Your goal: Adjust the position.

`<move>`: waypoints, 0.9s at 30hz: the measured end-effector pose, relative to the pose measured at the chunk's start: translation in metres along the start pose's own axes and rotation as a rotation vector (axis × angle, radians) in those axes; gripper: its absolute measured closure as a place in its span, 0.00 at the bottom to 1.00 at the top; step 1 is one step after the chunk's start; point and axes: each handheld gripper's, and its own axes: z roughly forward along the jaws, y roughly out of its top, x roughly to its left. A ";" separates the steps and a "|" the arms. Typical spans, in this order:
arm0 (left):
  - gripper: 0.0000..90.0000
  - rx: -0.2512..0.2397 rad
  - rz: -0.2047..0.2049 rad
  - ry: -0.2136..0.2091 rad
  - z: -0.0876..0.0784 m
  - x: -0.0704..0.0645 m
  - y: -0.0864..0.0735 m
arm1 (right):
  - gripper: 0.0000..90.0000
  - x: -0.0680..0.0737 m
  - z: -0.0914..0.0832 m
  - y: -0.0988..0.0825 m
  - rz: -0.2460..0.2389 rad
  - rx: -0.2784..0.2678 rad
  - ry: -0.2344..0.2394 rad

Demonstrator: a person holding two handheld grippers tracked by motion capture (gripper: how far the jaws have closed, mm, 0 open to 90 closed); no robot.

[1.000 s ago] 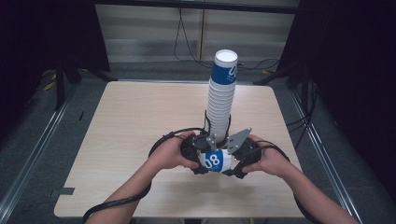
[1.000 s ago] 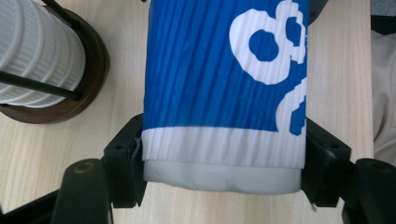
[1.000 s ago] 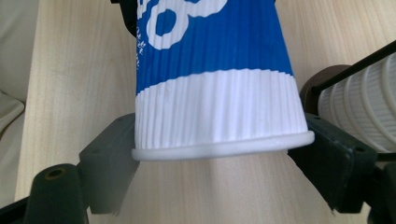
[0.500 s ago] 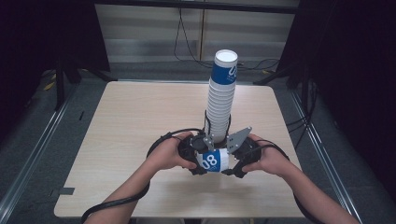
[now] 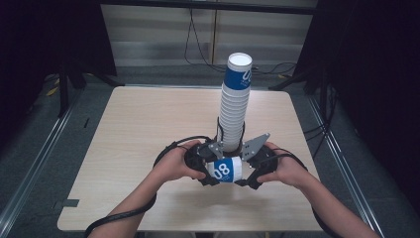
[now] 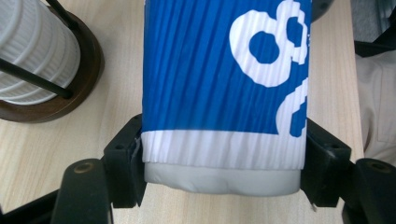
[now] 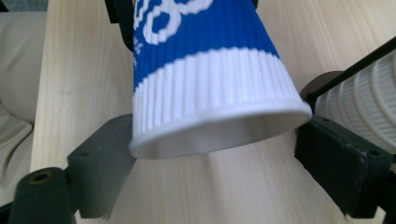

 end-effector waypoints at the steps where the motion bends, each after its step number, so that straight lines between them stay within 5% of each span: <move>1: 0.33 -0.010 -0.010 -0.001 -0.001 0.001 -0.001 | 0.14 0.000 0.000 0.000 0.004 -0.006 -0.005; 27: 0.33 -0.177 -0.116 0.000 -0.021 0.013 -0.024 | 0.14 -0.005 -0.001 -0.021 0.197 -0.180 -0.004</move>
